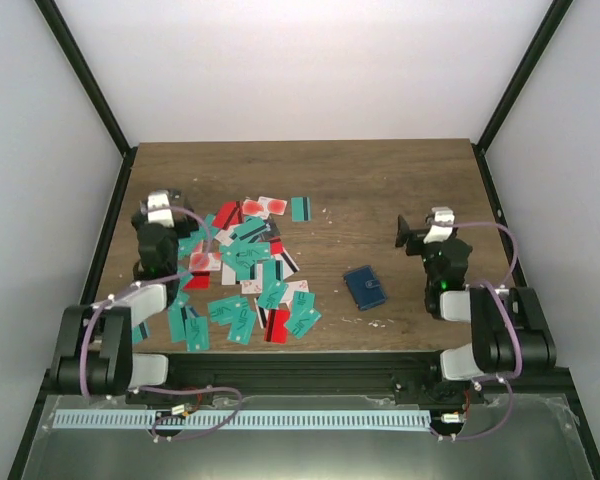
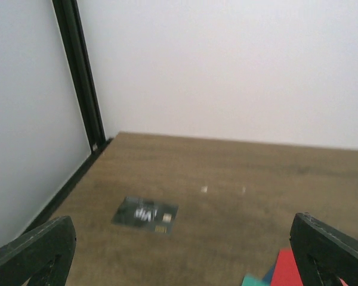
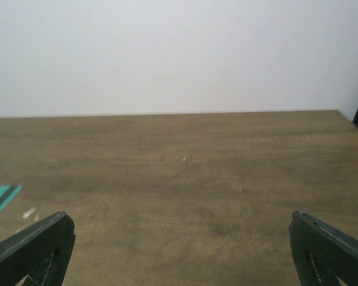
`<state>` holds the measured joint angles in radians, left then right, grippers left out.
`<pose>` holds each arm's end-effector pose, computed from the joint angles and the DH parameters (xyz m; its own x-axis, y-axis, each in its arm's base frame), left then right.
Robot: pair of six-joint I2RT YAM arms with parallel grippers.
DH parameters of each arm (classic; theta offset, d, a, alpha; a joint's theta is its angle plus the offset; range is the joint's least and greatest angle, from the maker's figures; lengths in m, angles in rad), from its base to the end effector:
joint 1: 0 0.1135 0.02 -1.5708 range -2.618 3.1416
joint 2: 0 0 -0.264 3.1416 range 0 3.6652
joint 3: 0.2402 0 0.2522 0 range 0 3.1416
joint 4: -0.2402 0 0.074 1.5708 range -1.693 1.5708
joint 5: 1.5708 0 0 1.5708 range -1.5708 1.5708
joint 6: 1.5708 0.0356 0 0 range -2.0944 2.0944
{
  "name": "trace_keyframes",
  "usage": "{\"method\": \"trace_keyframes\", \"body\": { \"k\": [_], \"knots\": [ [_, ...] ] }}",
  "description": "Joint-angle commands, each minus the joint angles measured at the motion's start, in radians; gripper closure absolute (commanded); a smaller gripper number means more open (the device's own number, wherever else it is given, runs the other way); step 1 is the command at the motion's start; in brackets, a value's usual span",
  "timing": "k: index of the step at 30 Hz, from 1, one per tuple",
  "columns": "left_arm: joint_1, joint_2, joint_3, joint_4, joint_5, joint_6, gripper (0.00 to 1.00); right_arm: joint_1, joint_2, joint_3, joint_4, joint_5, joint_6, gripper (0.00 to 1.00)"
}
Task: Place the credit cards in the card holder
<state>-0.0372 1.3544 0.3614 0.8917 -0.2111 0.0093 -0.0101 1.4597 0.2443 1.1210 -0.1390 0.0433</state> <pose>0.2557 -0.0021 0.1879 -0.1026 0.0129 -0.9946 -0.1710 0.9848 0.0304 0.2410 0.0025 0.1568 -0.0997 0.0439 -0.9940 -0.1237 0.9907 0.0561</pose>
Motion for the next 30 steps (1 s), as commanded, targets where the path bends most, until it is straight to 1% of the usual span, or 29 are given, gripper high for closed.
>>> {"method": "trace_keyframes", "body": {
  "k": [1,2,4,6,7,8,9,12,13,15,17,21,24,27,30],
  "knots": [
    [0.004,-0.134,0.222,-0.486,0.009,-0.073,0.0,-0.009,-0.146,0.156,-0.303,0.077,0.061,0.0],
    [0.006,-0.154,0.281,-0.58,0.005,-0.102,0.0,-0.009,-0.169,0.198,-0.372,0.099,0.1,0.0],
    [0.005,-0.188,0.393,-0.766,-0.017,-0.169,0.0,-0.01,-0.187,0.34,-0.542,0.138,0.216,0.0],
    [0.006,-0.216,0.502,-0.951,-0.027,-0.225,0.0,-0.01,-0.166,0.505,-0.759,0.127,0.313,0.0],
    [0.006,-0.231,0.554,-1.035,-0.048,-0.269,0.0,-0.009,-0.147,0.582,-0.874,0.119,0.348,0.0],
    [0.007,-0.246,0.599,-1.132,-0.077,-0.337,0.0,-0.01,-0.127,0.643,-0.953,0.128,0.4,0.0],
    [0.007,-0.262,0.63,-1.206,-0.094,-0.372,0.0,-0.011,-0.109,0.678,-1.009,0.122,0.435,0.0],
    [0.008,-0.306,0.676,-1.355,-0.066,-0.393,0.0,-0.019,-0.093,0.714,-1.03,-0.066,0.426,0.0],
    [0.009,-0.31,0.683,-1.388,-0.044,-0.417,0.0,-0.018,-0.096,0.714,-1.03,-0.122,0.43,0.0],
    [0.011,-0.313,0.672,-1.428,0.036,-0.455,0.0,-0.018,-0.092,0.728,-1.065,-0.179,0.47,0.0],
    [0.011,-0.31,0.65,-1.464,0.101,-0.516,0.0,-0.017,-0.063,0.775,-1.166,-0.207,0.495,0.0],
    [0.01,-0.285,0.636,-1.514,0.246,-0.513,0.0,0.001,-0.023,0.844,-1.38,-0.19,0.465,0.0],
    [-0.001,-0.271,0.619,-1.556,0.356,-0.511,0.0,0.034,-0.044,0.838,-1.513,-0.135,0.44,0.0],
    [-0.078,-0.261,0.593,-1.576,0.408,-0.532,0.0,0.08,-0.099,0.774,-1.596,-0.12,0.455,0.0],
    [-0.228,-0.241,0.564,-1.567,0.415,-0.602,0.03,0.13,-0.164,0.678,-1.656,-0.107,0.499,0.0]
  ]
}}
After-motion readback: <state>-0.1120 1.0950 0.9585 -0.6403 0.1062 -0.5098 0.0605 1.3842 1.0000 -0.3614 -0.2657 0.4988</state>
